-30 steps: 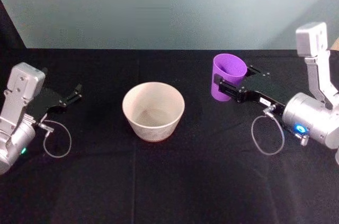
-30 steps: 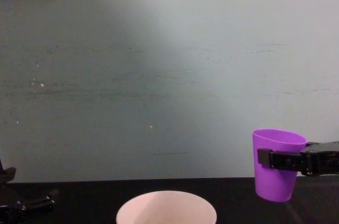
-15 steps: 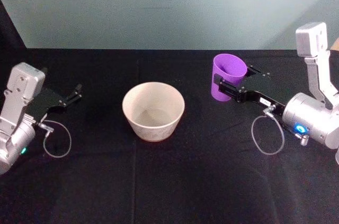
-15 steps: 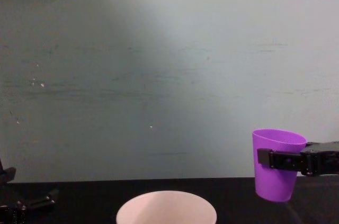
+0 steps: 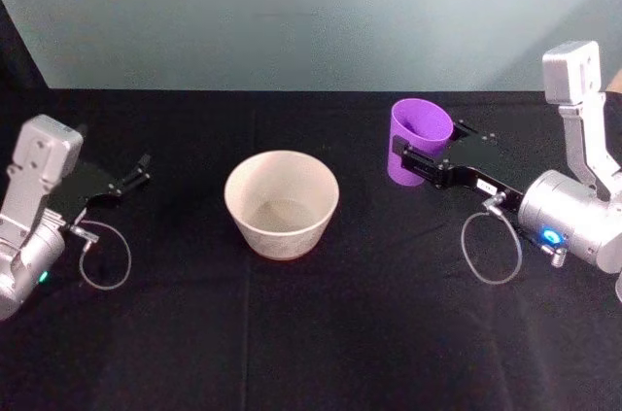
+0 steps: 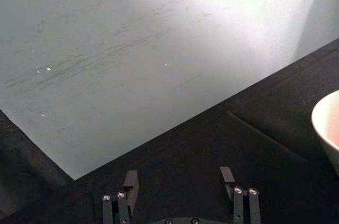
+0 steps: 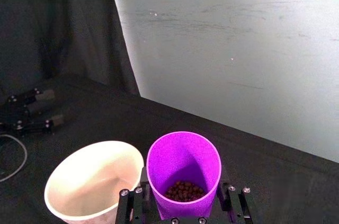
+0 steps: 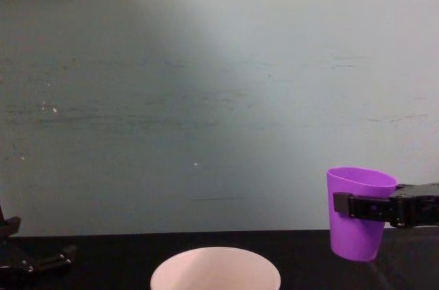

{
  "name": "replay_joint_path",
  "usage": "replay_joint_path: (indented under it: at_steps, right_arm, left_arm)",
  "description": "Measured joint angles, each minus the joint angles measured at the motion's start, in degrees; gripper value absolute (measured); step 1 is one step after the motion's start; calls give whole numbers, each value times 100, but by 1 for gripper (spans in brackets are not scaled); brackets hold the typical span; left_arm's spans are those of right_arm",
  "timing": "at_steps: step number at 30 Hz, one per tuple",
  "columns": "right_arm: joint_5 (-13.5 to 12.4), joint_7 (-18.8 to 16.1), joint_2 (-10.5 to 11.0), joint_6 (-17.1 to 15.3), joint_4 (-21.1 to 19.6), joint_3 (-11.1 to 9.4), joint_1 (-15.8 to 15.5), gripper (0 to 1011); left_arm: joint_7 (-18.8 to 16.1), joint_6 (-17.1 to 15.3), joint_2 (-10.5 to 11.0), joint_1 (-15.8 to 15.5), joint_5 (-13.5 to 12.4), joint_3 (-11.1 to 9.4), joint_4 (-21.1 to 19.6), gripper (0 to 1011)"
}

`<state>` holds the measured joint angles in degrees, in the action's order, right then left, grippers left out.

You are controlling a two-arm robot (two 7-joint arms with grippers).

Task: Pick up the cup and pour the mung beans from the cup into the bowl.

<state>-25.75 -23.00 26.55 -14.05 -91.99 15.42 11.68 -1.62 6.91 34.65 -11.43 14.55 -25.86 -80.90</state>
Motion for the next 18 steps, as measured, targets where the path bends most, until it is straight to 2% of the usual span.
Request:
replay_joint_path:
  at_steps: [18]
  right_arm:
    - [0, 0, 0, 0, 0, 0, 0, 718]
  left_arm:
    - [0, 0, 0, 0, 0, 0, 0, 1000]
